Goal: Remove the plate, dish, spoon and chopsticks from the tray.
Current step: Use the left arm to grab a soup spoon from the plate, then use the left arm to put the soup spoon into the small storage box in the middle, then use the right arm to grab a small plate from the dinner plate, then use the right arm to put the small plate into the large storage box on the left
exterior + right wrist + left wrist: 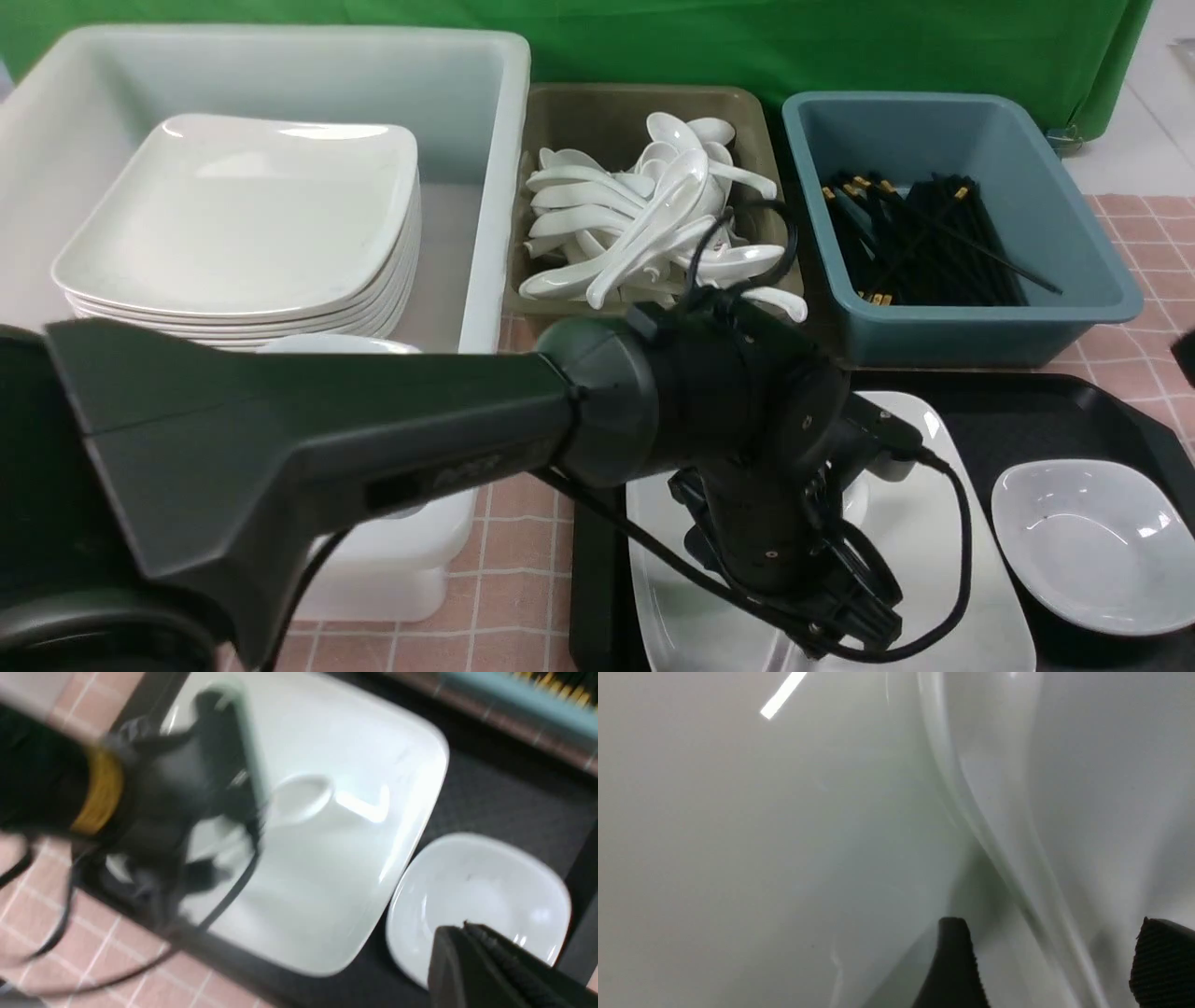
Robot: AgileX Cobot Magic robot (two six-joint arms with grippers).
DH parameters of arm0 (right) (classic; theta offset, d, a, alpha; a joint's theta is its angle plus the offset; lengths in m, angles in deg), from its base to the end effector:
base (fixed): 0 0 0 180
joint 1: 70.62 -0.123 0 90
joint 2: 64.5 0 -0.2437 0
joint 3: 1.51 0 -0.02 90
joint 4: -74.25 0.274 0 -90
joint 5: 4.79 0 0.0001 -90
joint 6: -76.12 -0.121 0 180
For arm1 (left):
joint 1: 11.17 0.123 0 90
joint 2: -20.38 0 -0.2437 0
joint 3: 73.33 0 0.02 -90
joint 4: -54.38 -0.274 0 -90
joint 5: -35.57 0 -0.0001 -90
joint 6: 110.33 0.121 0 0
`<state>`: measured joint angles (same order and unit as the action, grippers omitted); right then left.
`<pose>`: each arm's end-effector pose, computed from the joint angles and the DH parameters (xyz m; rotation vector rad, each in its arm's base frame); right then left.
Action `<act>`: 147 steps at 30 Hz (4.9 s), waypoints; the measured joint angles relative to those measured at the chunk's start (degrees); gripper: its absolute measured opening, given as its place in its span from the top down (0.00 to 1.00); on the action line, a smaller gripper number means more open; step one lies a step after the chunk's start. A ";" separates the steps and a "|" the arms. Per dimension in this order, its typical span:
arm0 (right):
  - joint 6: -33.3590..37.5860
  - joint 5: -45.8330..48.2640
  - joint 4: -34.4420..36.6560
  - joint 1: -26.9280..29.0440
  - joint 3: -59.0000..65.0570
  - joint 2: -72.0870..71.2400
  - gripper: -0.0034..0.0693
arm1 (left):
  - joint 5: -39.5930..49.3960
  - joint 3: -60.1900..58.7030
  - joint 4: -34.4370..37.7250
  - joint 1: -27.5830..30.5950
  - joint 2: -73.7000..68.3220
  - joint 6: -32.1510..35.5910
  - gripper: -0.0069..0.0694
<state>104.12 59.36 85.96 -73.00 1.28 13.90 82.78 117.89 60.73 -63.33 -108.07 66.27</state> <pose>0.2859 0.0340 0.3261 -0.6183 2.4295 0.0862 0.2603 -0.3511 0.0902 1.1226 2.7048 -0.3051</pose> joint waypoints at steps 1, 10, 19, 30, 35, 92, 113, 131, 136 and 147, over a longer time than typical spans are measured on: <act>0.00 -0.40 0.00 0.00 1.43 -2.00 0.91 | -0.30 0.14 -0.67 0.00 -0.54 -0.48 0.34; 0.90 -1.03 0.00 0.14 2.93 -8.73 0.91 | 3.14 2.45 -4.04 0.00 -0.39 -1.59 0.83; 4.10 -3.52 1.78 0.23 3.83 -9.12 0.91 | 4.75 16.59 -8.99 4.52 6.23 -2.77 0.84; 19.74 -30.97 26.36 -5.13 10.92 -6.94 0.91 | -10.53 31.42 -4.92 23.46 -1.84 -2.77 0.87; 20.34 -39.32 27.16 -8.63 11.28 -2.37 0.91 | -13.66 31.42 -4.48 27.21 -7.49 -4.85 0.87; -8.24 -30.59 -26.97 -10.41 25.43 25.90 0.20 | 6.15 -2.96 4.11 -1.86 19.01 13.44 0.91; -11.70 -18.16 -26.15 -14.32 12.41 16.83 0.85 | 4.93 -2.96 -2.38 0.36 21.74 8.71 0.91; -3.79 -21.77 2.06 -42.73 -29.16 30.83 0.85 | 14.84 -13.51 -1.77 48.81 56.35 4.79 0.91; -2.87 -22.16 2.08 -48.42 -39.12 42.67 0.85 | 13.69 -22.47 0.52 58.12 63.07 4.05 0.91; -2.26 -22.38 -2.61 -51.72 -45.27 54.49 0.52 | 11.28 -27.59 5.28 61.70 65.82 6.21 0.91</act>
<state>101.86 36.98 83.35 -124.72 -43.99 68.39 94.06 90.30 66.01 -1.63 -42.25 72.48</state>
